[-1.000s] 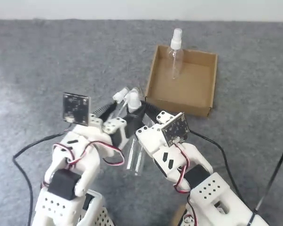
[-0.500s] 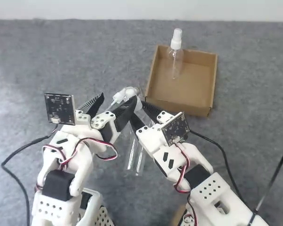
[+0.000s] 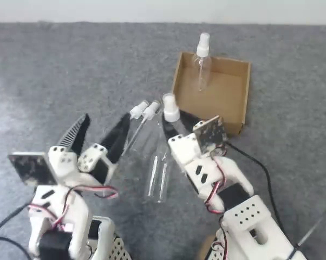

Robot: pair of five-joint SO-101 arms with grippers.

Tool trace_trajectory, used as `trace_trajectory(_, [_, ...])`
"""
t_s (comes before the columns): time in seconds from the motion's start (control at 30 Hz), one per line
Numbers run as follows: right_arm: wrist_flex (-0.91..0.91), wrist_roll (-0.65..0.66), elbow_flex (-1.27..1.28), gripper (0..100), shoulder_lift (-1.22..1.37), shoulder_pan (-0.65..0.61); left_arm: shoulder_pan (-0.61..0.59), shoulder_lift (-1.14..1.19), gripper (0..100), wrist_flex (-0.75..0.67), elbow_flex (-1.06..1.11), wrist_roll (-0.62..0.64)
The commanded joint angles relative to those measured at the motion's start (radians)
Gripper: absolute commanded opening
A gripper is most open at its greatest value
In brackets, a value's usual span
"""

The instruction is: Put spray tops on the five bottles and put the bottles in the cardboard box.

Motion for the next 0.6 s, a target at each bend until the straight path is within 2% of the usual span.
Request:
trace_trajectory(0.0, [0.163, -0.009, -0.181, 0.6, -0.033, 0.088, -0.072, 0.005, 30, -0.091, 0.051, -0.005])
trace_trajectory(0.23, [0.355, -0.003, -0.365, 0.6, -0.03, 0.113, -0.086, 0.117, 30, -0.239, 0.134, -0.003])
trace_trajectory(0.4, [0.366, 0.006, -0.446, 0.6, -0.022, 0.239, -0.097, 0.184, 30, -0.313, 0.171, -0.003])
trace_trajectory(0.57, [0.366, 0.098, -0.503, 0.6, -0.022, 0.344, -0.092, 0.199, 30, -0.316, 0.171, -0.003])
